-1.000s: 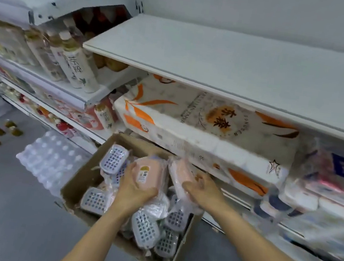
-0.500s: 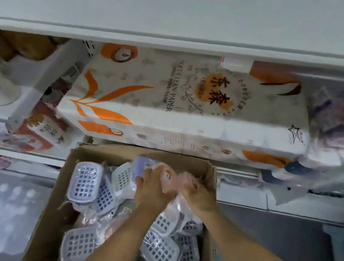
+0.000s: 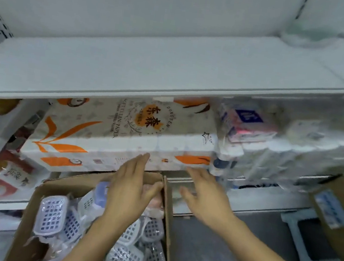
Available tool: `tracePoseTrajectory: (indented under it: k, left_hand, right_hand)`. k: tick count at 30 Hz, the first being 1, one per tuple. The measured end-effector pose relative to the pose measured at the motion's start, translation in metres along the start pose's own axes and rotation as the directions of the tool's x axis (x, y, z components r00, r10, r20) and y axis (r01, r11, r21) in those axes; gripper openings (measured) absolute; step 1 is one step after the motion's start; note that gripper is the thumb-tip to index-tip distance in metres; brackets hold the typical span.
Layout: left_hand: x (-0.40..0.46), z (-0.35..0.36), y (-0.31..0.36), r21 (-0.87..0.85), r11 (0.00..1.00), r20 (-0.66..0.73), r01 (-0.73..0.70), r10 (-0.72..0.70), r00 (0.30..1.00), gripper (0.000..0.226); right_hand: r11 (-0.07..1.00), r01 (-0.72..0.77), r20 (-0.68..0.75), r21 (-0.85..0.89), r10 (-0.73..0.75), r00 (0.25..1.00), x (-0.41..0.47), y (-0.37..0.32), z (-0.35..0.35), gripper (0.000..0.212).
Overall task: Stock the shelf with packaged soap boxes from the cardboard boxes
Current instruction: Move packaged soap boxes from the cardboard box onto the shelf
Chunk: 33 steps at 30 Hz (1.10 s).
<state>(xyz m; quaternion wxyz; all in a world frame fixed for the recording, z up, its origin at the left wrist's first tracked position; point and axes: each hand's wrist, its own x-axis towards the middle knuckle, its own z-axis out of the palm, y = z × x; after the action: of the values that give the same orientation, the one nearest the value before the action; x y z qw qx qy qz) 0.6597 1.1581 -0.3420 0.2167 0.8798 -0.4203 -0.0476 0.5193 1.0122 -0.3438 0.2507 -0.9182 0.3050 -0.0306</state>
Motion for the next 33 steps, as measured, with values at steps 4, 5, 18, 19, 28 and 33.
tracePoseTrajectory:
  k: [4,5,18,19,28,33]
  left_hand:
    - [-0.012,-0.026,0.111,0.103,0.976,-0.190,-0.189,0.206,0.960,0.071]
    - [-0.016,-0.030,0.142,0.123,0.965,-0.228,-0.232,0.255,0.940,0.071]
    - [-0.024,0.021,0.521,0.145,0.799,-0.348,-0.584,0.594,0.725,0.070]
    - [-0.018,0.026,0.546,0.146,0.784,-0.336,-0.604,0.613,0.715,0.072]
    - [0.067,0.077,0.747,0.199,0.687,-0.320,-0.699,0.719,0.617,0.081]
    - [0.133,0.115,0.830,0.253,0.675,-0.318,-0.693,0.735,0.600,0.084]
  right_hand:
    - [0.990,0.073,-0.295,-0.120,-0.106,0.949,-0.065,0.052,-0.091,0.052]
    - [0.986,0.075,-0.357,-0.149,-0.124,0.926,-0.083,0.070,-0.115,0.051]
    - [0.955,-0.172,-0.717,-0.242,-0.056,0.695,-0.277,0.324,-0.380,0.062]
    - [0.951,-0.193,-0.732,-0.241,-0.047,0.680,-0.282,0.341,-0.398,0.063]
    - [0.899,-0.342,-0.797,-0.273,-0.013,0.603,-0.287,0.483,-0.542,0.070]
    - [0.858,-0.394,-0.790,-0.328,-0.021,0.613,-0.260,0.570,-0.613,0.068]
